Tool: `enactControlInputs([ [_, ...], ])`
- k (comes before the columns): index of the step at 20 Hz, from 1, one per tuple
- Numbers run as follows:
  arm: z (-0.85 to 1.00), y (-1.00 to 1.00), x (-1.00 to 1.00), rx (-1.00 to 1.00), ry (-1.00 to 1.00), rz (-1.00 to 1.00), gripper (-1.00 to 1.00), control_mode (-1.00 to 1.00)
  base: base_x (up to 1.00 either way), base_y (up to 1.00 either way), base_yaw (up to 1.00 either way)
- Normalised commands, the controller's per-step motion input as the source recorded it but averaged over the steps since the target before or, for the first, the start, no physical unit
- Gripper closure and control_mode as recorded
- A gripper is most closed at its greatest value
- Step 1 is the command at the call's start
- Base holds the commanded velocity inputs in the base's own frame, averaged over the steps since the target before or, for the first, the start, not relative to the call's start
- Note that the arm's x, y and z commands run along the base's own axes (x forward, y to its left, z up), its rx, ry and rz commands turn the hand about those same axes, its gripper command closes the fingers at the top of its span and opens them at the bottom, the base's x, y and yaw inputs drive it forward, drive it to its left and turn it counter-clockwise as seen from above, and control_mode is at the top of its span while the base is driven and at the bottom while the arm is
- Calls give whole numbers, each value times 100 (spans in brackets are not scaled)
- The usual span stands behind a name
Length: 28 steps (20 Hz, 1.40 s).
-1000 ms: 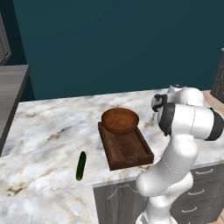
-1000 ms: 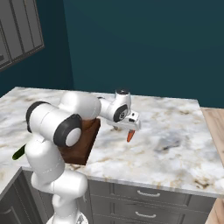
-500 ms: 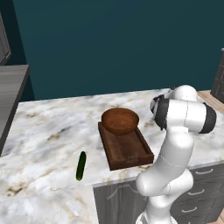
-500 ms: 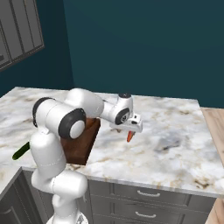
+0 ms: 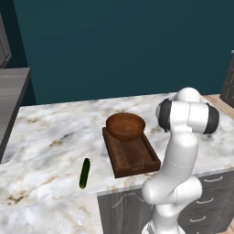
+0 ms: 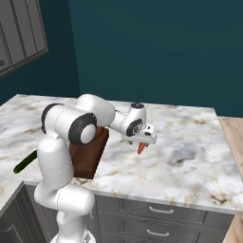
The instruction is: Place the two vegetables and bowl onto the tray for setting up a vegetable dip station.
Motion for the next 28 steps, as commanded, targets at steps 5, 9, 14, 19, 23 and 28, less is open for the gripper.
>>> enactControlInputs([
  [5, -7, -7, 23, -3, 0, 0, -100, -100, 0, 0, 0],
  [9, -10, -7, 20, -1, 0, 1, -100, -100, 0, 0, 0],
  [14, -15, -2, 16, 0, 0, 1, -100, -100, 0, 0, 0],
  [19, -17, 0, 8, 0, 0, 2, -100, -100, 0, 0, 0],
  [23, -12, -1, 4, 0, 0, 1, 100, -100, 0, 0, 0],
  [28, -5, -6, 0, 0, 0, 1, 100, -100, 0, 0, 0],
])
